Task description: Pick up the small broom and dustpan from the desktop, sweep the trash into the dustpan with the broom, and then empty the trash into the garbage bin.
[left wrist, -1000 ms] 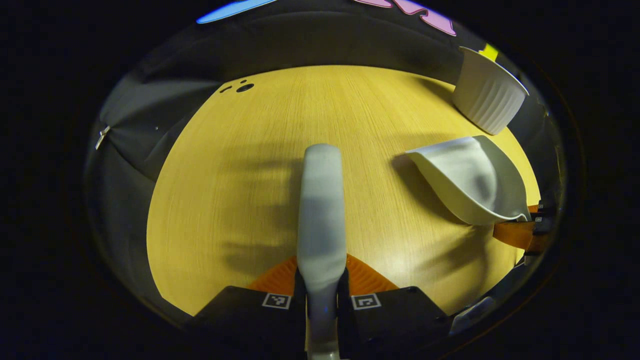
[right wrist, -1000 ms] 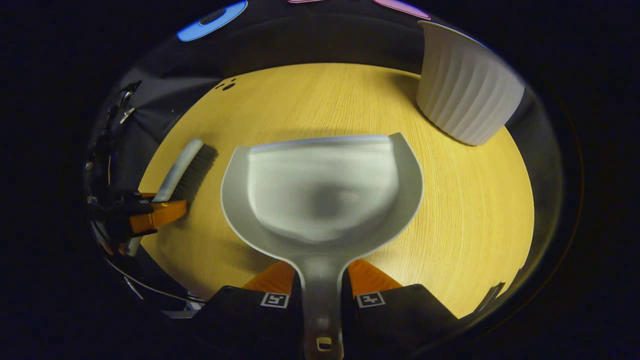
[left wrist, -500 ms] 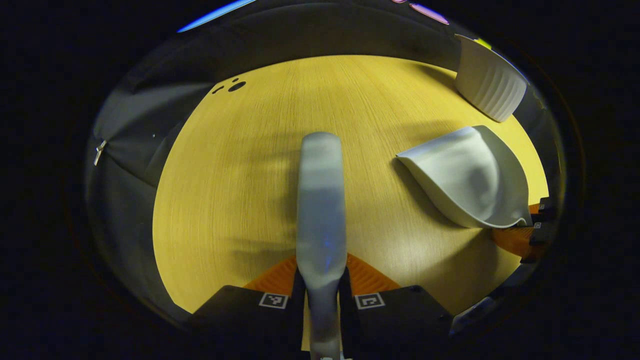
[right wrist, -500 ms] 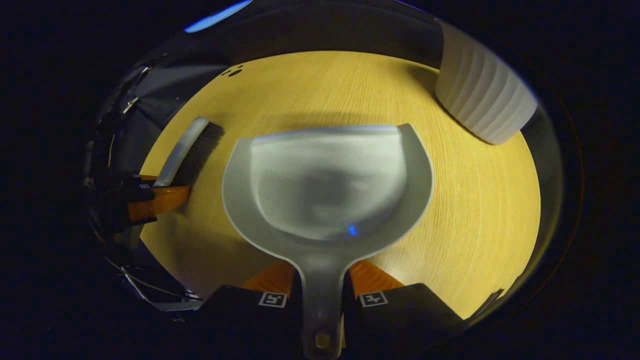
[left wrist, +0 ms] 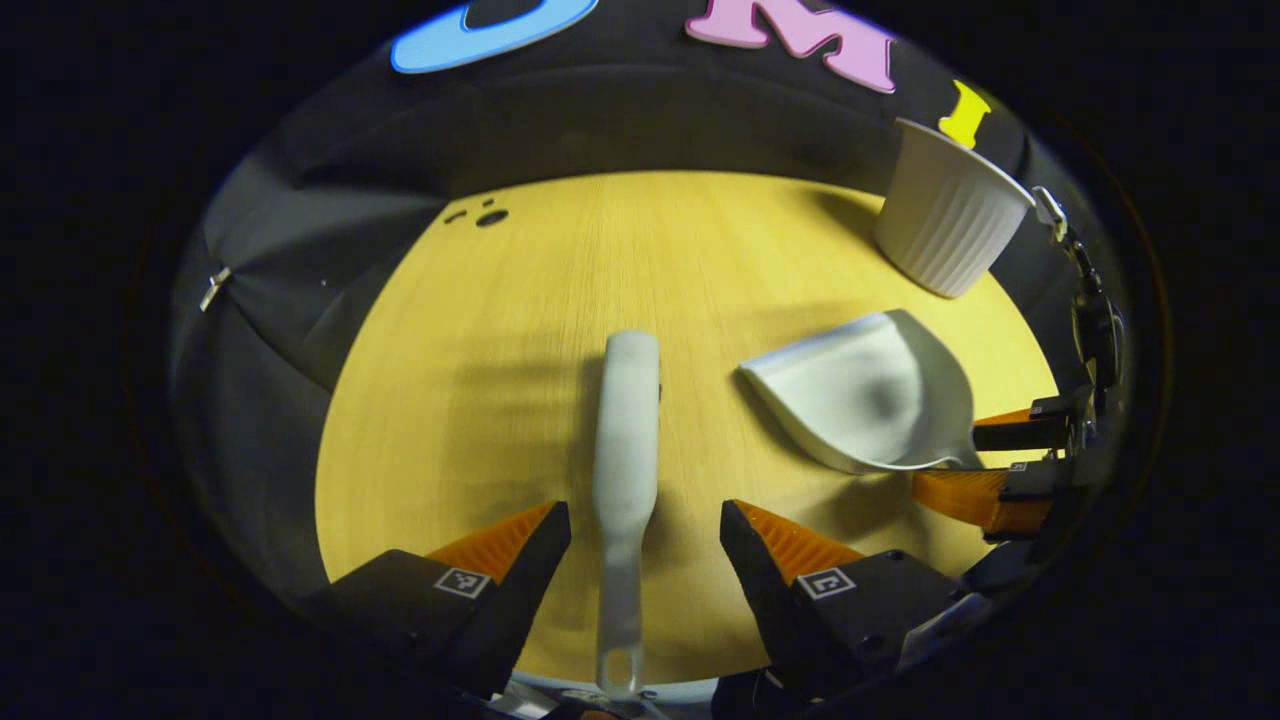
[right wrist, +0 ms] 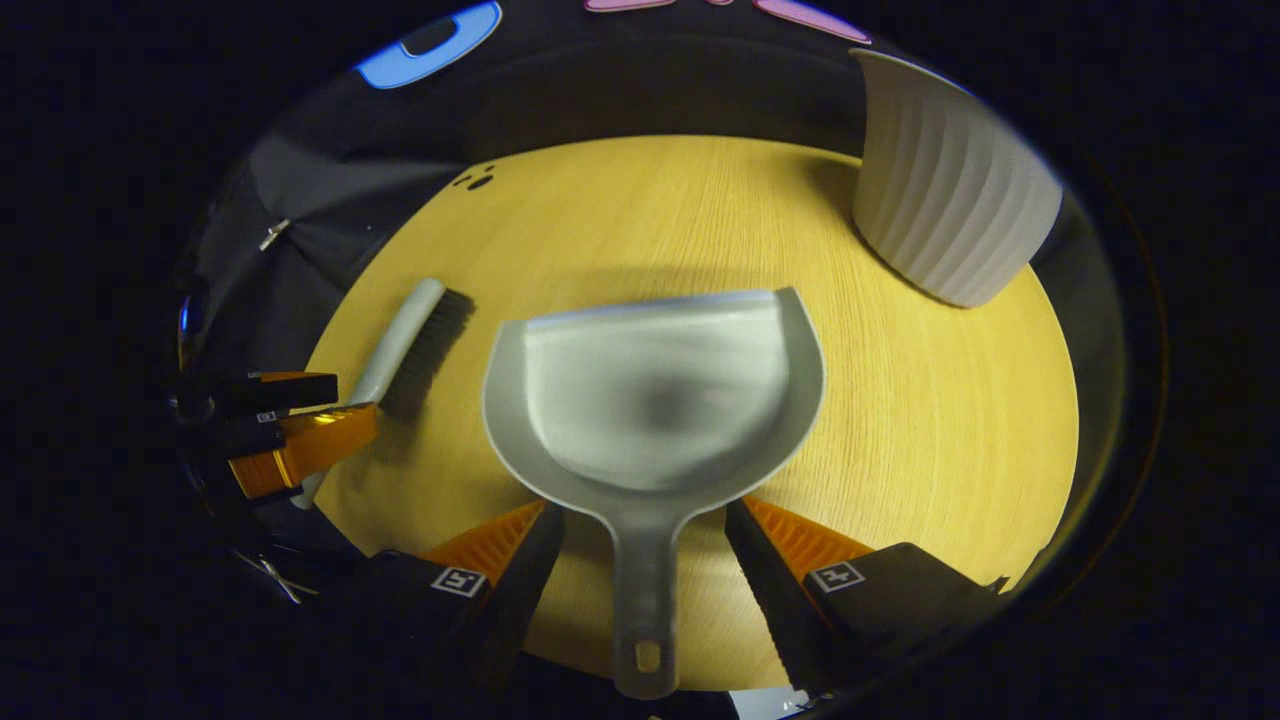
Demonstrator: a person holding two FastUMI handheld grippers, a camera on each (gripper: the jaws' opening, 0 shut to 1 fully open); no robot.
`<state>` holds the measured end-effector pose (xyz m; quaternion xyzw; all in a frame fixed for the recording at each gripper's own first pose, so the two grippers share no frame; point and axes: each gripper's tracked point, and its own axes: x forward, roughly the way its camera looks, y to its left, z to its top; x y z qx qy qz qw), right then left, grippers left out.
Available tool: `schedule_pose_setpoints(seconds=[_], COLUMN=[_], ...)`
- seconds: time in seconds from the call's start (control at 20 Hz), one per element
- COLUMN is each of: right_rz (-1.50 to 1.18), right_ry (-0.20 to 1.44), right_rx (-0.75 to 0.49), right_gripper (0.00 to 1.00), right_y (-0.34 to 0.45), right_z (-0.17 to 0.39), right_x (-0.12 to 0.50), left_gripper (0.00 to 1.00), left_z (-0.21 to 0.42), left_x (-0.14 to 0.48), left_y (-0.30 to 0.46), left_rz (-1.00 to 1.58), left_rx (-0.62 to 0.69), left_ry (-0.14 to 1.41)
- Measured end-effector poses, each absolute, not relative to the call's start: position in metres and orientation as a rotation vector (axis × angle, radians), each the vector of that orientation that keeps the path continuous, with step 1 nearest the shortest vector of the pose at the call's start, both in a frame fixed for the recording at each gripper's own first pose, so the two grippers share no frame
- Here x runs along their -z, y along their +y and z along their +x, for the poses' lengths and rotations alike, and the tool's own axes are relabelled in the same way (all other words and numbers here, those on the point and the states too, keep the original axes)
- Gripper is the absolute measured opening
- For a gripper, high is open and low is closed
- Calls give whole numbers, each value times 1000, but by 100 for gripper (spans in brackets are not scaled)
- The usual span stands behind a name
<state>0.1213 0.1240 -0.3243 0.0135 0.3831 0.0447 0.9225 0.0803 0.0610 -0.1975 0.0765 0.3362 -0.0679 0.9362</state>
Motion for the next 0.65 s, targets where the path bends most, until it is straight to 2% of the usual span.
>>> schedule_pose_setpoints(seconds=[0.5,0.65], right_rz=[-5,40], right_ry=[314,162], right_rx=[-18,-4], right_gripper=[99,100], right_y=[122,124], right_z=[65,35], right_x=[161,107], left_gripper=[95,95], left_z=[-20,-52], left_x=[46,17], left_y=[37,28], left_rz=[151,164], left_rx=[135,149], left_ry=[117,12])
